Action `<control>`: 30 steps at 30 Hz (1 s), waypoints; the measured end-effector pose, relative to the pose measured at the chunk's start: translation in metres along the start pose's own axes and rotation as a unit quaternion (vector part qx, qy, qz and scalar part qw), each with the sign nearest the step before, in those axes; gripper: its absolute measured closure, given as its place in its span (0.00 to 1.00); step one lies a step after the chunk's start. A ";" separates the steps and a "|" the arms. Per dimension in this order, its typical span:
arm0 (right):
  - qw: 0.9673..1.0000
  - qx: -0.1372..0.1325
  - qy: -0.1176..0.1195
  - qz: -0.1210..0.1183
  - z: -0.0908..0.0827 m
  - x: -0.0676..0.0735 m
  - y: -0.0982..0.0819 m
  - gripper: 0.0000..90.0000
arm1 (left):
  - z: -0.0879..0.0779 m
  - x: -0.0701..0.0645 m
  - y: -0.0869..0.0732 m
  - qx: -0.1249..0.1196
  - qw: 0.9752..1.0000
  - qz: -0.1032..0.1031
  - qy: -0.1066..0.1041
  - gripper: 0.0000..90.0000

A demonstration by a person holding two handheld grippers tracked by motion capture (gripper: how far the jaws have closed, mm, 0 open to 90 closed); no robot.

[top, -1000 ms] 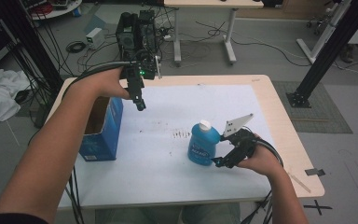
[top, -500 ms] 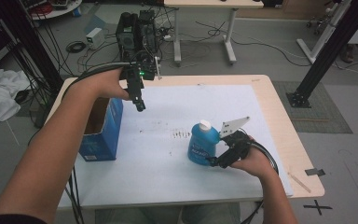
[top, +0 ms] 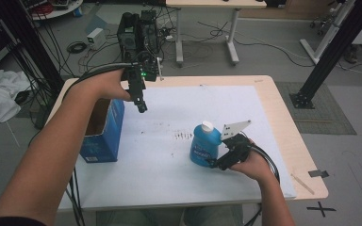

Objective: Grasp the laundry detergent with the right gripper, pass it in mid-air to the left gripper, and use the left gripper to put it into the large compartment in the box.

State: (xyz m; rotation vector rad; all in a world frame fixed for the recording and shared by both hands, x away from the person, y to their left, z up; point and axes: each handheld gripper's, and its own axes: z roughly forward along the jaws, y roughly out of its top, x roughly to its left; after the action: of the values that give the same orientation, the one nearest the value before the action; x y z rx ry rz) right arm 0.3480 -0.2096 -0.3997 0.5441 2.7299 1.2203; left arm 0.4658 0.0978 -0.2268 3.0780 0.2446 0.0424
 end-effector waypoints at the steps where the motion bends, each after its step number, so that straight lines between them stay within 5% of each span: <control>1: 1.000 0.000 0.000 0.000 0.000 0.000 0.000 0.12 | 0.000 0.000 0.000 0.000 1.000 0.000 0.000 0.09; 30: 0.998 -0.054 -0.013 -0.003 0.007 0.001 -0.003 0.13 | 0.003 -0.001 -0.001 0.000 1.000 -0.002 0.000 0.09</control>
State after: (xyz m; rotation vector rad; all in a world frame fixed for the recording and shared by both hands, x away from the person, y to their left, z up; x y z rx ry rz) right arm 0.3473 -0.2065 -0.4063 0.5353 2.6229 1.3408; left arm 0.4650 0.0987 -0.2295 3.0774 0.2509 0.0419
